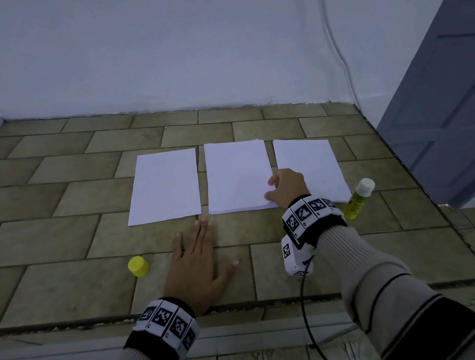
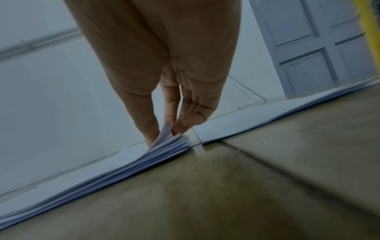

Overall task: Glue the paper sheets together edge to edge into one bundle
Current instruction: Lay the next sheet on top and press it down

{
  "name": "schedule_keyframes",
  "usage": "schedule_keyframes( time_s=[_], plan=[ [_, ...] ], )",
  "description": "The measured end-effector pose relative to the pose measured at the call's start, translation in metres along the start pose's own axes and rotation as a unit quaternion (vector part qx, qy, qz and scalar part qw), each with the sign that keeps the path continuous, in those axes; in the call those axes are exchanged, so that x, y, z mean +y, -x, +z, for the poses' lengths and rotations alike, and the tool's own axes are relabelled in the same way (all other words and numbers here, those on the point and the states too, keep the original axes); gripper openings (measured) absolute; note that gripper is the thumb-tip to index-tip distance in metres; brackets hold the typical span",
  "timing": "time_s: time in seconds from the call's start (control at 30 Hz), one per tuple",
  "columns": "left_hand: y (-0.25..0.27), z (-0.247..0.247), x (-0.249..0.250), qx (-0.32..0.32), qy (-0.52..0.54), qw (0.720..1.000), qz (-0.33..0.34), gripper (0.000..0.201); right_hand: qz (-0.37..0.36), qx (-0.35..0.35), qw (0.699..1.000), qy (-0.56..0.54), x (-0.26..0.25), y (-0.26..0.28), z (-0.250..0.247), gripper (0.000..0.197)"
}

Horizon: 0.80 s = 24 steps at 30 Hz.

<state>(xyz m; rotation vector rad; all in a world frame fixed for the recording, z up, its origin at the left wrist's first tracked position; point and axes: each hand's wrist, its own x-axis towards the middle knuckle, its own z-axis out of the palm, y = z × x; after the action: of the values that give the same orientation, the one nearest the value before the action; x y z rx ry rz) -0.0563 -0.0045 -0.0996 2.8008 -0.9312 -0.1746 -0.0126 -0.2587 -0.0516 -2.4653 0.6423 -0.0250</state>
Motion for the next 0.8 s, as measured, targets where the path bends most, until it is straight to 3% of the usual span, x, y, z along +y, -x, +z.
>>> schedule_keyframes(
  time_s=[0.37,0.53,0.6,0.7,0.8],
  plan=[
    [0.0,-0.002,0.0,-0.006,-0.002,1.0,-0.001,0.107,0.001,-0.002,1.0,0.029,0.0,0.004,0.006,0.036],
    [-0.001,0.0,-0.003,0.006,0.018,1.0,-0.001,0.106,-0.078,0.073,0.993,-0.042,0.0,0.028,-0.017,0.03],
    [0.0,-0.007,-0.002,0.005,0.085,0.996,-0.009,0.106,-0.13,0.132,0.98,-0.073,0.003,0.042,-0.034,0.024],
    [0.001,-0.033,0.006,-0.003,0.184,0.982,-0.029,0.073,-0.189,0.226,0.95,-0.102,0.013,0.061,-0.059,0.02],
    [-0.007,-0.063,0.008,0.012,0.185,0.982,-0.02,0.048,-0.168,0.306,0.931,-0.105,0.03,0.073,-0.081,0.027]
  ],
)
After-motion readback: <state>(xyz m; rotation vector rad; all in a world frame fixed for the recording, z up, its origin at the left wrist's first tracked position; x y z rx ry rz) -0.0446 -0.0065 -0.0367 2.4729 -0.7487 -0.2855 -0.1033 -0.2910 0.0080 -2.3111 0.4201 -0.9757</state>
